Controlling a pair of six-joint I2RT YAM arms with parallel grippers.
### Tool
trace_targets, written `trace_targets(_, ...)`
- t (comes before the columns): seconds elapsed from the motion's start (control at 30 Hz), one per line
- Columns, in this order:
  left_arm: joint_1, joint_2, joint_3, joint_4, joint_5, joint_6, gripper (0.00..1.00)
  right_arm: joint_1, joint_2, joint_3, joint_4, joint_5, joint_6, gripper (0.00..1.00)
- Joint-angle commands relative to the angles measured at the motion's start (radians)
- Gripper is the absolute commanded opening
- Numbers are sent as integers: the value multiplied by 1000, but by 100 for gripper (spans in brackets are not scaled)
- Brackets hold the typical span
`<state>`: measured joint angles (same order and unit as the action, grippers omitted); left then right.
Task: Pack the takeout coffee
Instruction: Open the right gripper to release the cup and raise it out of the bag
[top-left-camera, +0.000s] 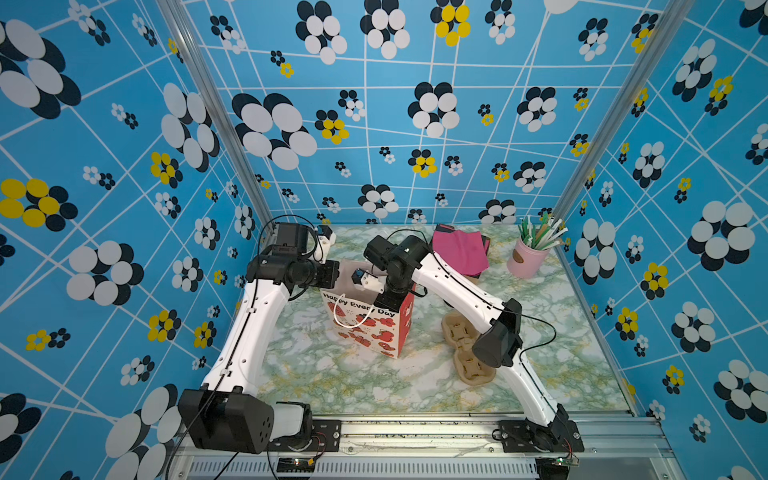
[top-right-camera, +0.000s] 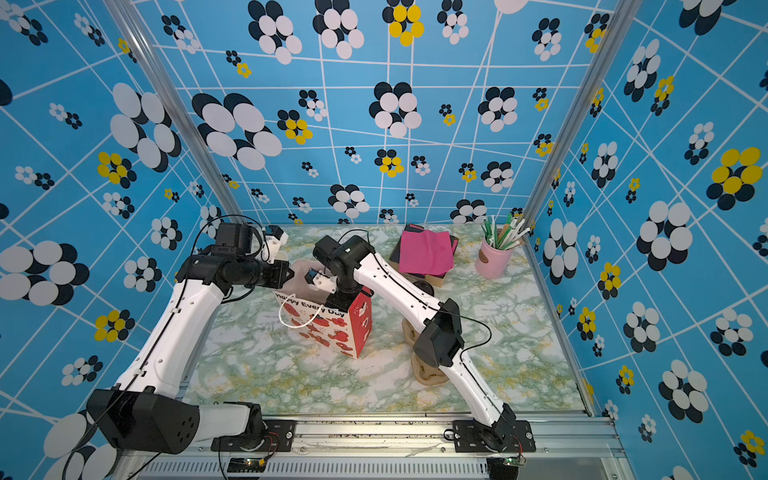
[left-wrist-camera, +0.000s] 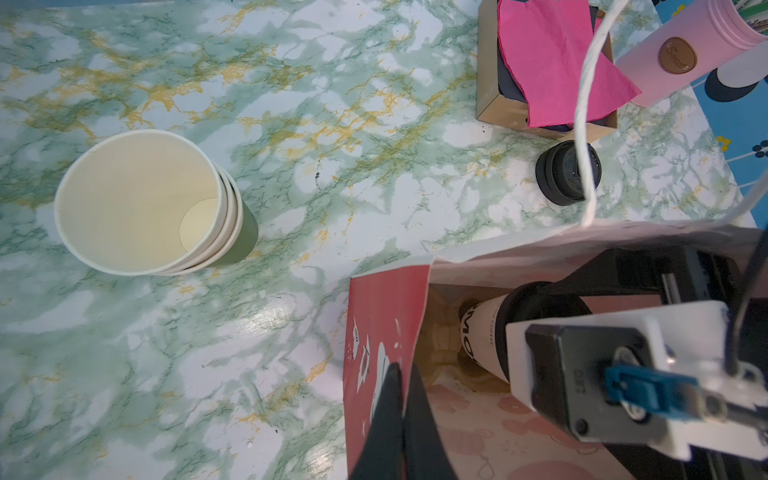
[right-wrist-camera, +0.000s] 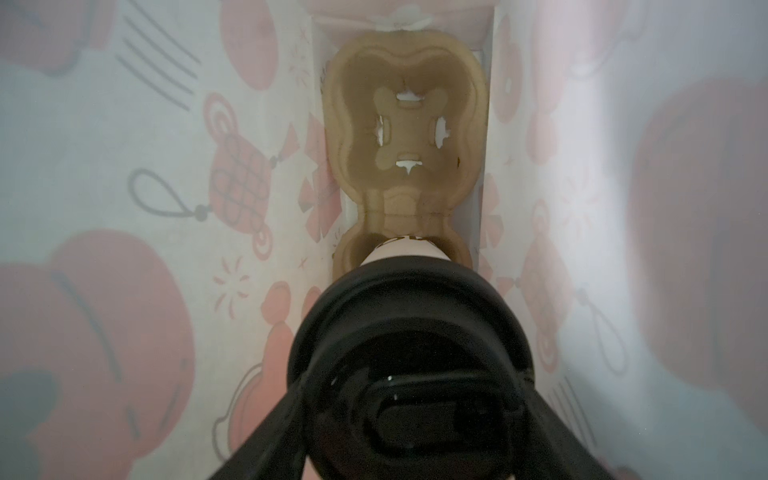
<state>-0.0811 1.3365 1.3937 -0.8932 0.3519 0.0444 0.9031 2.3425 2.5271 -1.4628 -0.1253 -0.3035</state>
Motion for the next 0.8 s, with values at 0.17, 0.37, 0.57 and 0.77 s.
trace_targets(0.17,-8,8,-17,0,13,2,0,8,31,-21,-39,29,-9,69)
trace_targets(0.37,-8,7,-19,-1,13,2,0,8,22,-21,-37,23,-6,69)
trace_targets(0.57,-8,6,-19,0,13,2,0,7,4,-19,-32,16,-4,73)
trace_targets(0.77,-8,3,-21,-2,13,3,0,8,-30,-8,-16,-11,4,75)
